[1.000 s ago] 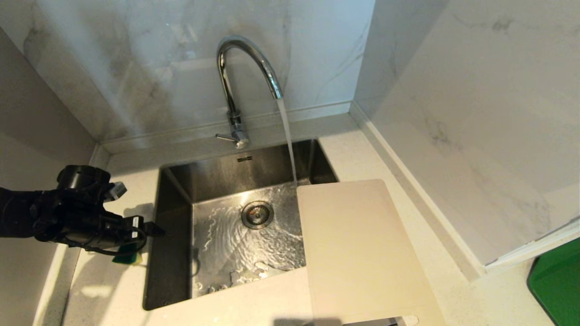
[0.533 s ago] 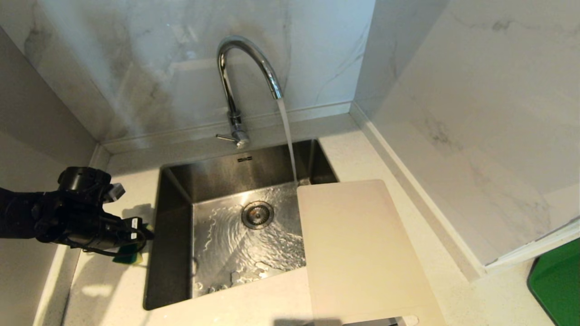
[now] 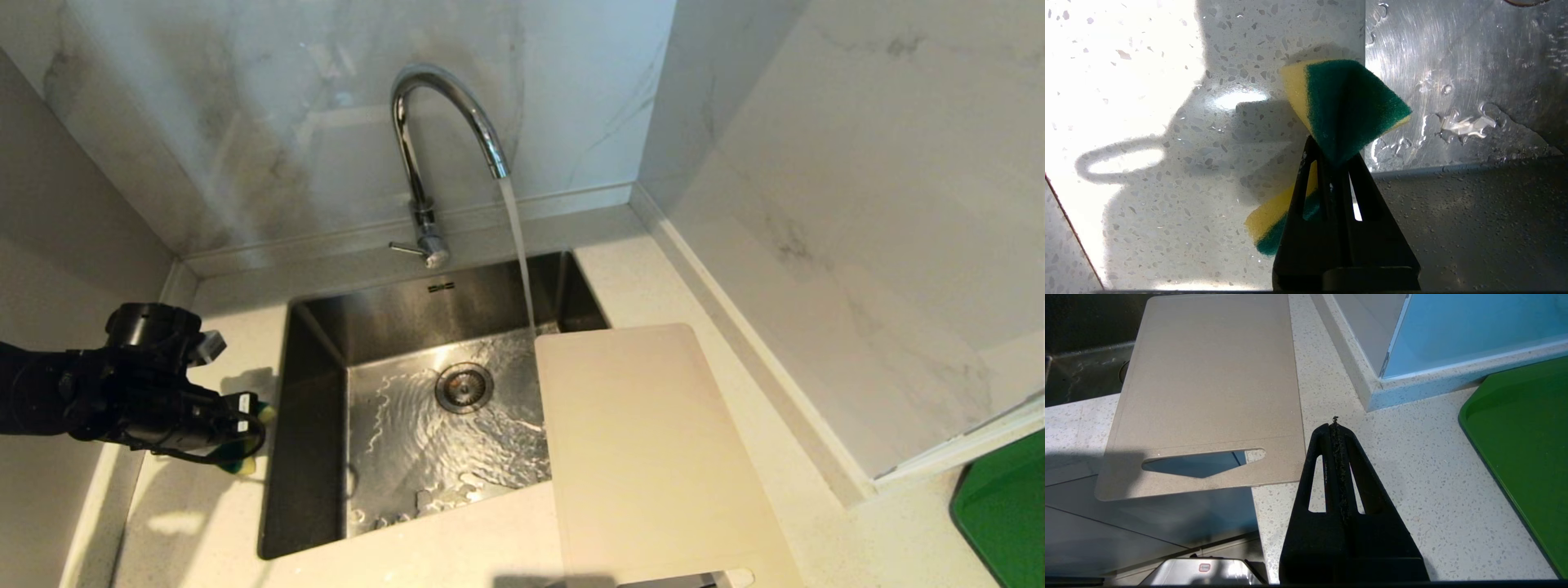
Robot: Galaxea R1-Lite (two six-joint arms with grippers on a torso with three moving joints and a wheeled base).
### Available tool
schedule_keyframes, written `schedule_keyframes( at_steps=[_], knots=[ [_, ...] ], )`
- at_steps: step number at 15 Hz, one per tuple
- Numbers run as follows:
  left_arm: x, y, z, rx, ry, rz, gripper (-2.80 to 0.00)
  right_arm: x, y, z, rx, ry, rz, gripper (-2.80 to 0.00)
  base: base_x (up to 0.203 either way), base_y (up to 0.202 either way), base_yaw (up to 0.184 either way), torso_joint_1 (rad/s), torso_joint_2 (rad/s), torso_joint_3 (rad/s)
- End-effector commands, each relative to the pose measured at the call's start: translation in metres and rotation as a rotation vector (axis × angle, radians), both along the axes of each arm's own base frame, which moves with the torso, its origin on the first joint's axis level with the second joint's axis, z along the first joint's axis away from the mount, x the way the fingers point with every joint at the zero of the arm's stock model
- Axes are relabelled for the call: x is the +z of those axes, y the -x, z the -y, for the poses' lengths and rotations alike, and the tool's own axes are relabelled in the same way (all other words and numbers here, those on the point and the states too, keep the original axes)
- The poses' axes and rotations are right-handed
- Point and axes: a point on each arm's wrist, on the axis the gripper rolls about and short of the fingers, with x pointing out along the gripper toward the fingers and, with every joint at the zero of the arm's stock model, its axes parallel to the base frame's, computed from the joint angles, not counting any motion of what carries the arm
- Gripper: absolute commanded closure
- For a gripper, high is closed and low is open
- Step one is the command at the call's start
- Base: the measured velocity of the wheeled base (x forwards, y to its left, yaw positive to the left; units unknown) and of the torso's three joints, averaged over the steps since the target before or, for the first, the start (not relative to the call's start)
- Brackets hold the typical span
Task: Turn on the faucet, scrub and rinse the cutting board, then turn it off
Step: Pick up the cleaning cloth
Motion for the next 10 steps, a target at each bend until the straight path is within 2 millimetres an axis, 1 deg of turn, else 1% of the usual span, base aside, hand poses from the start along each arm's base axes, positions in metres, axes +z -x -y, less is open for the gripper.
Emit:
schedule_keyframes(
  at_steps=[1, 3, 5, 6, 7, 8, 10],
  knots=[
    [0.004, 0.001, 0.003, -0.006, 0.002, 0.015, 0.0, 0.0, 0.0, 0.0, 0.001, 0.0, 0.001, 0.0, 0.0, 0.0, 0.0, 0.0, 0.0, 0.0],
    [0.017, 0.006, 0.004, -0.009, 0.006, 0.052, 0.0, 0.0, 0.0, 0.0, 0.001, 0.0, 0.001, 0.0, 0.0, 0.0, 0.0, 0.0, 0.0, 0.0],
    [0.038, 0.016, 0.004, -0.009, 0.007, 0.114, 0.0, 0.0, 0.0, 0.0, 0.001, 0.0, 0.001, 0.0, 0.0, 0.0, 0.0, 0.0, 0.0, 0.0],
    [0.051, 0.022, 0.004, -0.01, 0.004, 0.155, 0.0, 0.0, 0.0, 0.0, 0.001, 0.0, 0.001, 0.0, 0.0, 0.0, 0.0, 0.0, 0.0, 0.0],
    [0.067, 0.027, 0.003, -0.006, 0.001, 0.196, 0.0, 0.0, 0.0, 0.0, 0.001, 0.0, 0.002, 0.0, 0.0, 0.0, 0.0, 0.0, 0.0, 0.0],
    [0.087, 0.033, 0.003, -0.002, -0.005, 0.244, 0.0, 0.0, 0.0, 0.0, 0.001, 0.0, 0.002, 0.0, 0.0, 0.0, 0.0, 0.0, 0.0, 0.0],
    [0.137, 0.048, 0.001, -0.012, -0.032, 0.356, 0.0, 0.0, 0.0, 0.0, 0.001, 0.0, 0.001, 0.0, 0.0, 0.0, 0.0, 0.0, 0.0, 0.0]
  ],
)
